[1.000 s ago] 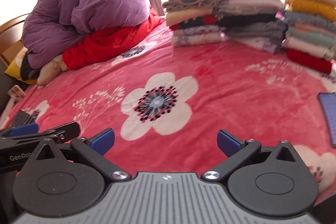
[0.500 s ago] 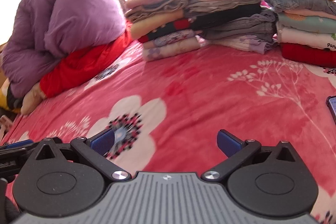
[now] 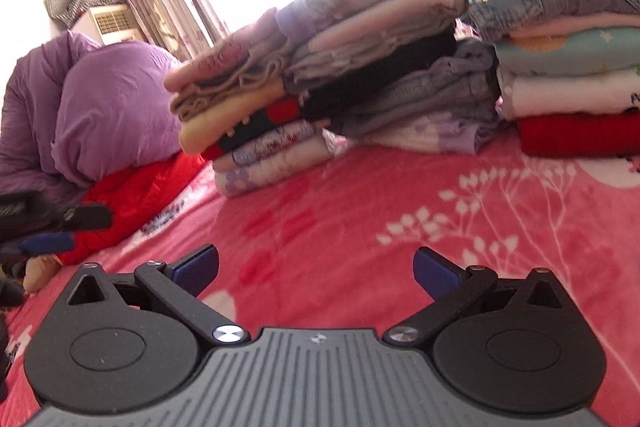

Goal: Fold clothes
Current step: 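Reach the left gripper to the pink sweatshirt and close on it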

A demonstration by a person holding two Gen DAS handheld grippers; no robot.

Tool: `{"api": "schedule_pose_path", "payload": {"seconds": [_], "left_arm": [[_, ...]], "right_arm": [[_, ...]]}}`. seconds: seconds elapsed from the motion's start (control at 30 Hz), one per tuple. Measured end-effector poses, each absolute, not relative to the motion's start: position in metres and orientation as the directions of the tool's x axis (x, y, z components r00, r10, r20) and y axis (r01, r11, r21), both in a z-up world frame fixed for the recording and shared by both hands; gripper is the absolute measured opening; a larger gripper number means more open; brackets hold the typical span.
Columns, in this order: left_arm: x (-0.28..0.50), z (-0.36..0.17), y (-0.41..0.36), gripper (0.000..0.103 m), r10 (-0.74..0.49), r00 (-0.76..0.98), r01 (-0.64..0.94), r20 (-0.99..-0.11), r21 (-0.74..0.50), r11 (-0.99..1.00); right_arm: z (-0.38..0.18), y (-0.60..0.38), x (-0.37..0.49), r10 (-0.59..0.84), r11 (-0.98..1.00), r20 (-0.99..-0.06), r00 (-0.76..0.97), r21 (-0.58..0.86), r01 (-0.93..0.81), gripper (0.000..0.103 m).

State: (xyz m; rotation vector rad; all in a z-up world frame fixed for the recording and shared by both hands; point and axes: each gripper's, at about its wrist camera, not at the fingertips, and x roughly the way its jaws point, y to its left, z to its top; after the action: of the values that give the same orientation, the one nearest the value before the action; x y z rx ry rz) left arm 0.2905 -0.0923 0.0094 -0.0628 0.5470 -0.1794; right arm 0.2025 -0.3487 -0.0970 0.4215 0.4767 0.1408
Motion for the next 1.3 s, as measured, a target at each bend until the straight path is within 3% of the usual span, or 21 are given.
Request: {"api": "schedule_pose_path", "payload": {"seconds": [0.1,0.17,0.3,0.4,0.67,0.77,0.83,0.9,1.07,1.3], "left_arm": [[0.331,0.027,-0.095,0.071,-0.190,0.865,0.158,-0.465,-0.106,0.982],[0.357,0.037,-0.098,0.067,-0.187,0.880,0.161,-0.437,-0.095,0.982],[0.408,0.052,-0.103,0.058,-0.179,0.893,0.159,-0.414,-0.081,0.984],[0.442,0.057,-0.101,0.044,-0.165,0.895,0.143,-0.414,-0.085,0.986],[0.487,0.058,-0.105,0.043,-0.144,0.885,0.143,-0.443,-0.036,0.989],[0.494,0.050,-0.110,0.031,-0.146,0.861,0.160,-0.487,-0.013,0.987],[0.490,0.052,-0.112,0.013,-0.143,0.866,0.160,-0.480,-0.005,0.987],[0.481,0.058,-0.115,0.009,-0.143,0.878,0.163,-0.456,0.005,0.987],[0.454,0.090,-0.119,0.008,-0.167,0.912,0.189,-0.375,0.023,0.982],[0.382,0.165,-0.105,0.008,-0.208,0.965,0.215,-0.162,0.029,0.976]], "right_arm": [[-0.095,-0.349,0.211,0.224,0.909,-0.393,0.892,0.415,-0.045,0.103],[-0.095,-0.348,0.219,0.231,0.908,-0.396,0.889,0.416,-0.051,0.103],[-0.098,-0.338,0.230,0.231,0.922,-0.420,0.878,0.381,-0.060,0.102],[-0.103,-0.331,0.235,0.242,0.927,-0.434,0.868,0.368,-0.075,0.102],[-0.116,-0.325,0.246,0.256,0.924,-0.488,0.835,0.378,-0.062,0.102],[-0.119,-0.322,0.249,0.265,0.922,-0.500,0.825,0.381,-0.065,0.102],[-0.121,-0.321,0.249,0.266,0.924,-0.507,0.820,0.377,-0.067,0.102],[-0.122,-0.321,0.249,0.264,0.925,-0.514,0.816,0.374,-0.064,0.102],[-0.118,-0.321,0.248,0.255,0.928,-0.516,0.818,0.368,-0.058,0.102],[-0.109,-0.327,0.241,0.248,0.932,-0.496,0.832,0.356,-0.066,0.102]]}}
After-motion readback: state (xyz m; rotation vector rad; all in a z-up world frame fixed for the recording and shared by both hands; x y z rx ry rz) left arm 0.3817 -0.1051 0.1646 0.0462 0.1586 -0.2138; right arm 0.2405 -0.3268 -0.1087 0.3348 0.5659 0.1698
